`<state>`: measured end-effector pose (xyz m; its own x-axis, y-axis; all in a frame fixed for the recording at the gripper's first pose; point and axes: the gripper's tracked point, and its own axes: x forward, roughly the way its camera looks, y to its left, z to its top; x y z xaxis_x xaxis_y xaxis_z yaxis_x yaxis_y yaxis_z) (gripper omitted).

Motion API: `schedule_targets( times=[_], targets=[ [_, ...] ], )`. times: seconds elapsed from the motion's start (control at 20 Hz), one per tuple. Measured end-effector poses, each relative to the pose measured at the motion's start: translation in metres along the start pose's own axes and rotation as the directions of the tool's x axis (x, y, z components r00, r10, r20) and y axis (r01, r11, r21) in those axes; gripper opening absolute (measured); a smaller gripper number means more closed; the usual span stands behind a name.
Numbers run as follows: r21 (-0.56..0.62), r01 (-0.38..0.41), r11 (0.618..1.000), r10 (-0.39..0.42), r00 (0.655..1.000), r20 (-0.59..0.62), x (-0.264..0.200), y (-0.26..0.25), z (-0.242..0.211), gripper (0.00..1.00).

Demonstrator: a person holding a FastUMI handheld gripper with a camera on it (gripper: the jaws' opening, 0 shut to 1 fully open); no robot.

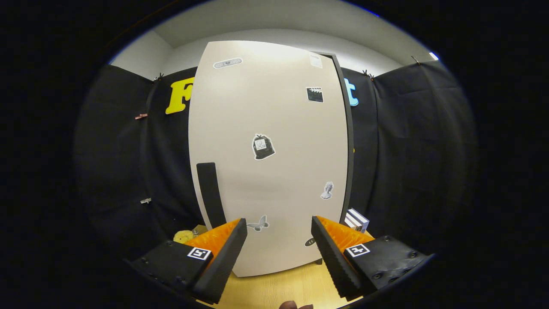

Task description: Open the shoe cabinet door, grab the shoes and put them into the shoe cabinet, then close the shoe cabinet door.

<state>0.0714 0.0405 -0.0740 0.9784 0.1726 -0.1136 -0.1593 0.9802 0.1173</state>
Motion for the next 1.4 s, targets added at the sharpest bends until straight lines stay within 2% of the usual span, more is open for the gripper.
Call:
schedule_targets(
  times=[1.4],
  targets=[
    [-0.037, 0.022, 0.999, -0.02, 0.999, 0.045, -0.014, 0.009, 0.014, 0.97]
  ],
)
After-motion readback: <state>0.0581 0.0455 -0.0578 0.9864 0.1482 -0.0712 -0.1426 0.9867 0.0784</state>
